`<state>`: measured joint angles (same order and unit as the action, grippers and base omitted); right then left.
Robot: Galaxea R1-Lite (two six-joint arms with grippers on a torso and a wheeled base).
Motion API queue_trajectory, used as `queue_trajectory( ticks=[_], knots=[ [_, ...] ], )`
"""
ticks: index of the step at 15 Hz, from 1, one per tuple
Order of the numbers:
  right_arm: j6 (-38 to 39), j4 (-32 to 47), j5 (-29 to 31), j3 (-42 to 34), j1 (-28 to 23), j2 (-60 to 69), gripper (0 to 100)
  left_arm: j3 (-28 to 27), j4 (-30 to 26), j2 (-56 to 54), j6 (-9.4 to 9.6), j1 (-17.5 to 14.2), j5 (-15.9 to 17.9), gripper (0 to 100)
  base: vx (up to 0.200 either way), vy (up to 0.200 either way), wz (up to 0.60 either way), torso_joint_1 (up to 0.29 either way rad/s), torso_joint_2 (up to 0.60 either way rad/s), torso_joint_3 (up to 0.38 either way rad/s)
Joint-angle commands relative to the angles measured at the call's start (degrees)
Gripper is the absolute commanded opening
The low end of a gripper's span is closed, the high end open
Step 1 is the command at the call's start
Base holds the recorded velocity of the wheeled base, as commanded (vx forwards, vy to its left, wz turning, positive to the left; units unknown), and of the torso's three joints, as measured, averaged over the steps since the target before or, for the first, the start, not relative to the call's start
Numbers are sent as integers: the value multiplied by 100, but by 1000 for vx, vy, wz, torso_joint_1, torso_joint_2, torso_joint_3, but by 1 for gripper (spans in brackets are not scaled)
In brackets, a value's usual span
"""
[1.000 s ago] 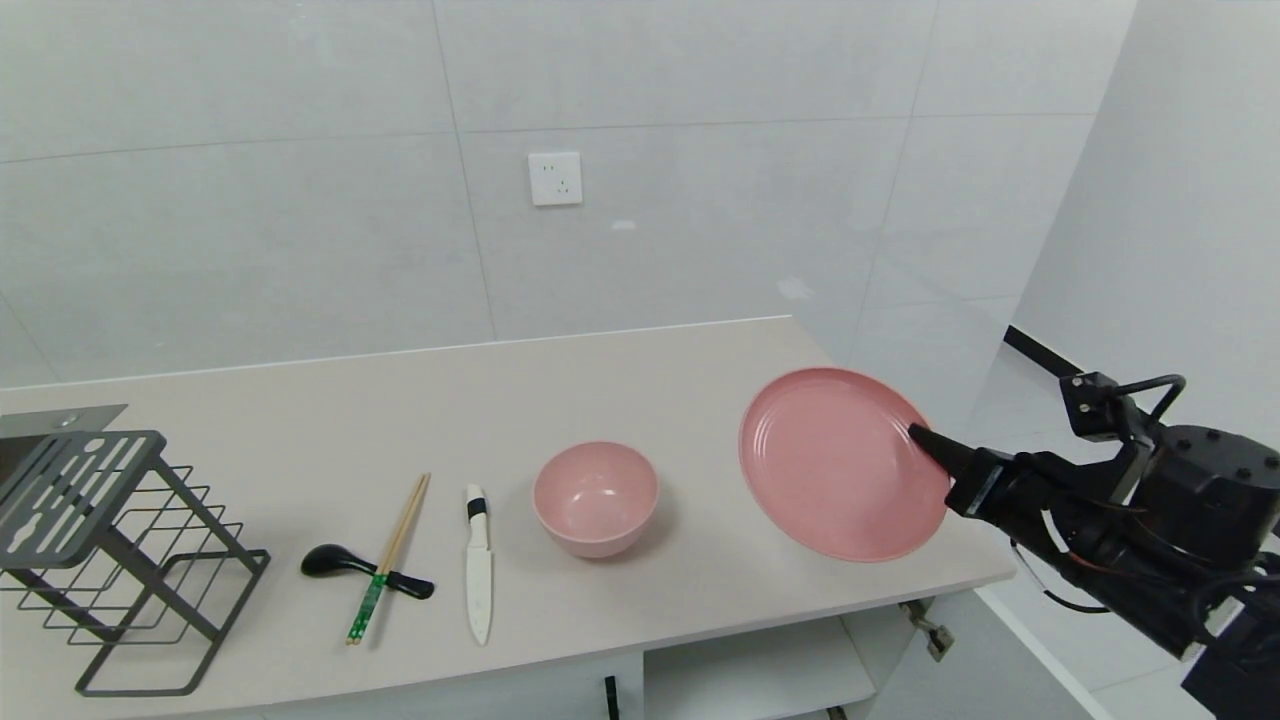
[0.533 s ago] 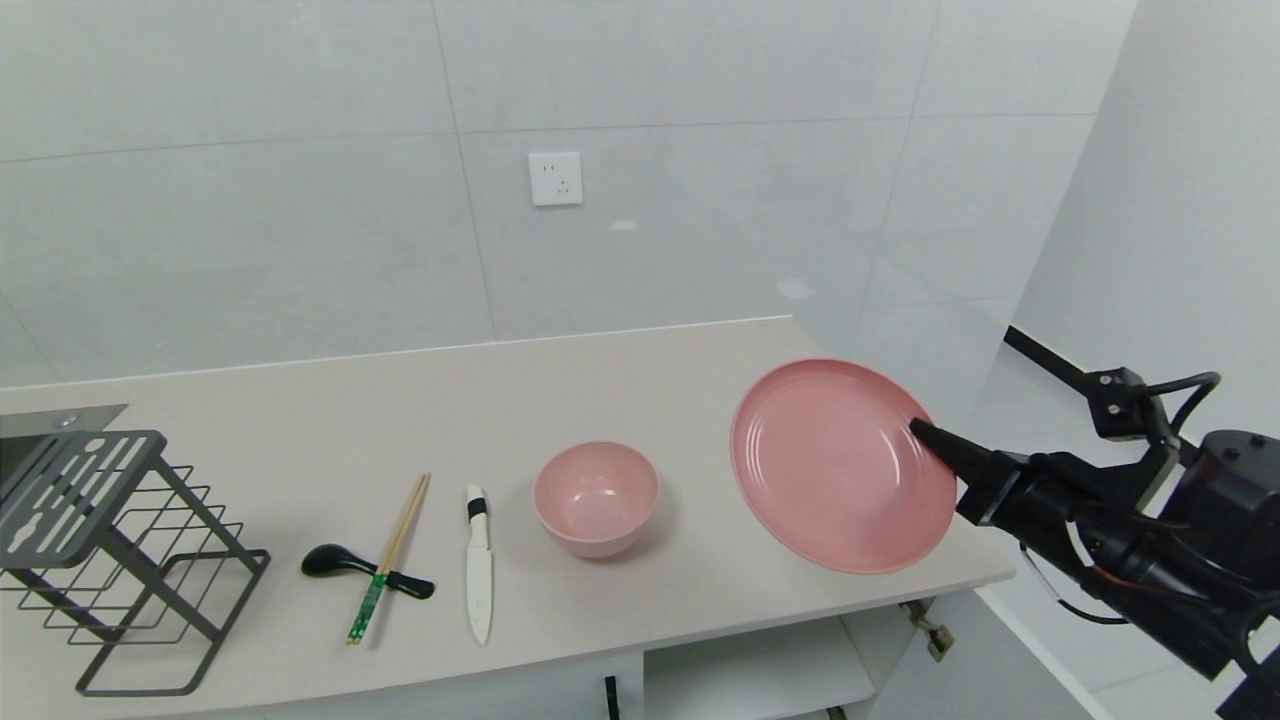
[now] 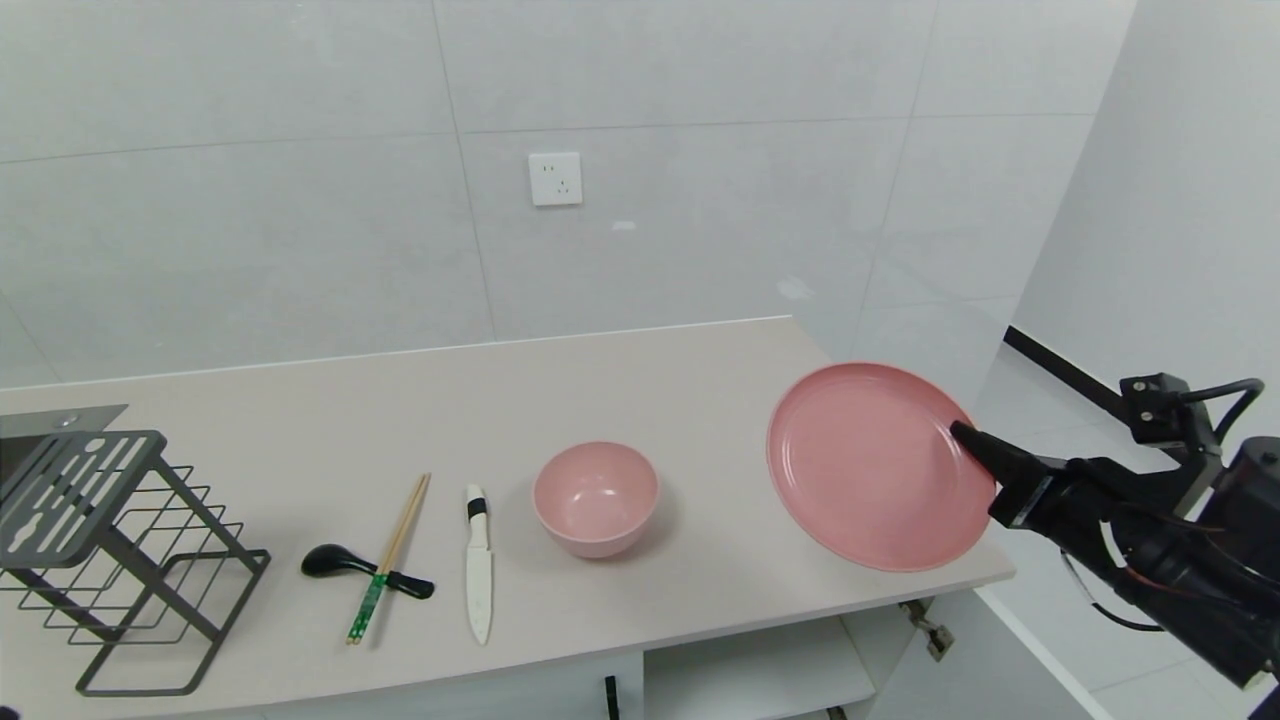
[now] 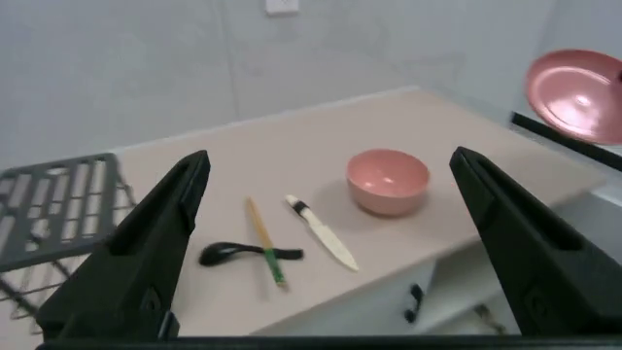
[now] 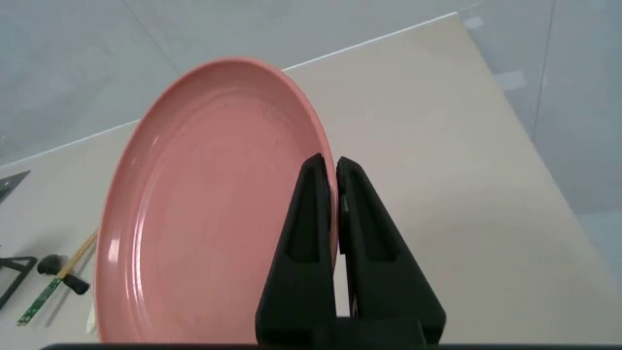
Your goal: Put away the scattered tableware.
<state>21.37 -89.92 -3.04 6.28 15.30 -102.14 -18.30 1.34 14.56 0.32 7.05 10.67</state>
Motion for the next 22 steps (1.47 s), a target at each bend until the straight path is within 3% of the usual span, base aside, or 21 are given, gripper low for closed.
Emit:
queue_trajectory(
  ticks=[1,2,3,4,8,12,13,15,18,21,22],
  knots=[
    [8,-8,-22,-39,-9,283,0,-130,-37,1146,-594,658,384,100,0,0,0,0,0,0],
    [16,-8,-30,-48,-9,423,0,-86,-37,1322,-1139,675,788,100,0,0,0,0,0,0],
    [16,-8,-30,-57,-18,547,0,-95,-20,1480,-1543,675,1122,100,0,0,0,0,0,0],
    [16,-8,-39,-65,-27,749,0,-121,-2,1840,-1693,675,1306,100,0,0,0,0,0,0],
    [-1,-8,-136,-92,-27,1004,0,-464,103,3370,-1702,579,1245,100,0,0,0,0,0,0],
    [-230,-8,-250,-127,-45,1162,0,-473,1202,5127,-1658,693,1113,100,0,0,0,0,0,0],
    [-274,-8,-259,-136,-80,1241,0,-543,1492,5787,-1614,930,709,100,0,0,0,0,0,0],
    [-283,-8,-268,-127,-115,1329,0,-745,1914,6586,-1605,1176,208,100,0,0,0,0,0,0],
    [-291,-8,-268,-118,-115,1390,0,-1211,2160,7650,-1526,1457,-65,100,0,0,0,0,0,0],
    [-291,-8,-268,-74,-115,1487,0,-1405,2327,8116,-1403,1484,-311,100,0,0,0,0,0,0],
    [-291,-8,-268,-83,-115,1487,0,-1457,2626,8362,-1394,1493,-320,100,0,0,0,0,0,0]
  ],
)
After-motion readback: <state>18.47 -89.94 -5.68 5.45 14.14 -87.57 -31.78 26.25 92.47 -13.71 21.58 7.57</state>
